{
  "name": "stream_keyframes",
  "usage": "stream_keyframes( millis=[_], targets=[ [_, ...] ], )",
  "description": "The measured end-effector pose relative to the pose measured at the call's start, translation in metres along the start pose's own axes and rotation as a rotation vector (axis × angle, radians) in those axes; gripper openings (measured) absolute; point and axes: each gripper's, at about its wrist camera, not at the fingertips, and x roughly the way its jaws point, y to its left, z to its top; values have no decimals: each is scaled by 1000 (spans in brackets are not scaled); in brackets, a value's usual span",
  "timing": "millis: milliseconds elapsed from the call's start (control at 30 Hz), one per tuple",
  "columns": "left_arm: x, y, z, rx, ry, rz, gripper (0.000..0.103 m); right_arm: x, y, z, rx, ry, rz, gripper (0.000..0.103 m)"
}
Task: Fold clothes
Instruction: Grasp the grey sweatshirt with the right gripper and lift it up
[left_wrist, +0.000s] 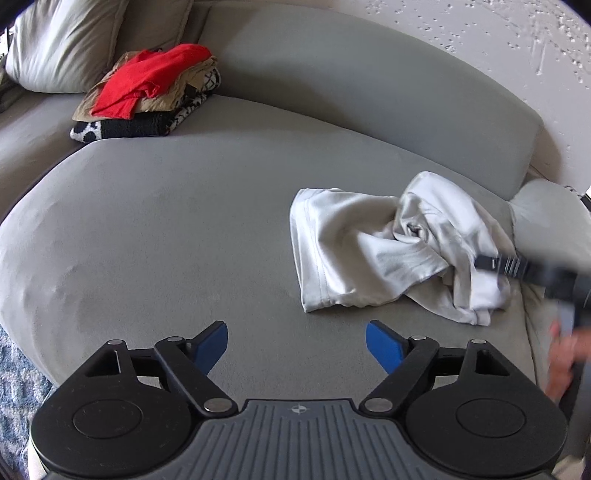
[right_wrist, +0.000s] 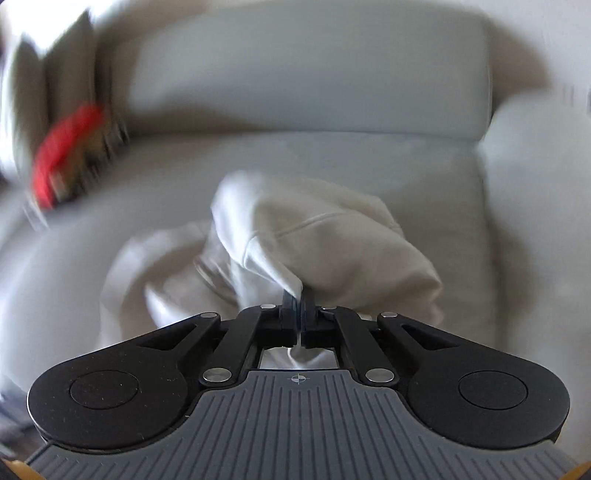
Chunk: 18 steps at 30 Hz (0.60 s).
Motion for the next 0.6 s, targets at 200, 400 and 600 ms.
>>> stream_keyframes(
  millis=[200,400,600],
  targets=[
    [-13,6,0,-3,-36,-26,81,-133,14,79,182,-310,434,1],
    [-65,23,15,-41,-167,-52,81,-277,9,103,358,-697,527,1],
    [-105,39,15,43,-207,-47,83,-287,-38,16,426,-517,228,12]
  ],
)
